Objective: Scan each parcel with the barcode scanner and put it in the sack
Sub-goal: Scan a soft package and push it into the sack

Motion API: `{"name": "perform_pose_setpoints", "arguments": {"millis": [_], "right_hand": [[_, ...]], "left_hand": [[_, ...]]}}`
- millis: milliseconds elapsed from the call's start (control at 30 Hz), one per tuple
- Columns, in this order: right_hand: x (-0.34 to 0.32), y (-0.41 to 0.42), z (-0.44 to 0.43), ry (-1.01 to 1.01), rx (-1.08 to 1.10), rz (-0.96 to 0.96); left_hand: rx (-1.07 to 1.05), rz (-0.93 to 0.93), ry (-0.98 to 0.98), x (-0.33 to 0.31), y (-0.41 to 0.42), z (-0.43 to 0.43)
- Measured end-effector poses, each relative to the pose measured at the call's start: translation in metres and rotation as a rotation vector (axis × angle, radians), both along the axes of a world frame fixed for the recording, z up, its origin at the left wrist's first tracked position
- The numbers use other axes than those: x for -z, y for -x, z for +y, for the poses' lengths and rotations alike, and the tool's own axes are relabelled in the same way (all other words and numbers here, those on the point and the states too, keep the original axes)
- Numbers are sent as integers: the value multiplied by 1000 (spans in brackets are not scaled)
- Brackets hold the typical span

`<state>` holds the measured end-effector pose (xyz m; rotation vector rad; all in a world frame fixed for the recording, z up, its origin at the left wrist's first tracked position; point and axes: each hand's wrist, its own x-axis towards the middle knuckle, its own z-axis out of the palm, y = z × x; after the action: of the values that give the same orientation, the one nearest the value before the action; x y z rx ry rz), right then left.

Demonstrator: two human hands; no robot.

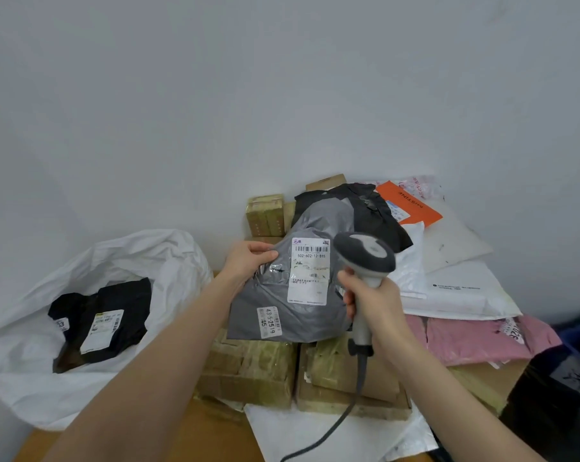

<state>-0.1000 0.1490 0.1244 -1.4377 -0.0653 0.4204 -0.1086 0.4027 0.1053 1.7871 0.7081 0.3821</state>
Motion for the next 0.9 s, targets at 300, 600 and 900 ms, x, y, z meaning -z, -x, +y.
{"name": "perform_pose_setpoints", "arguments": {"millis": [300, 600, 900], "right_hand": [[5, 30, 1, 47, -93, 64], [4, 38, 3, 84, -113, 48], [4, 40, 2, 99, -123, 15]], "left_hand": [[-69, 65, -106, 14, -6, 6], [-101, 102, -95, 20, -7, 6], [-116, 109, -88, 20, -8, 6]]}}
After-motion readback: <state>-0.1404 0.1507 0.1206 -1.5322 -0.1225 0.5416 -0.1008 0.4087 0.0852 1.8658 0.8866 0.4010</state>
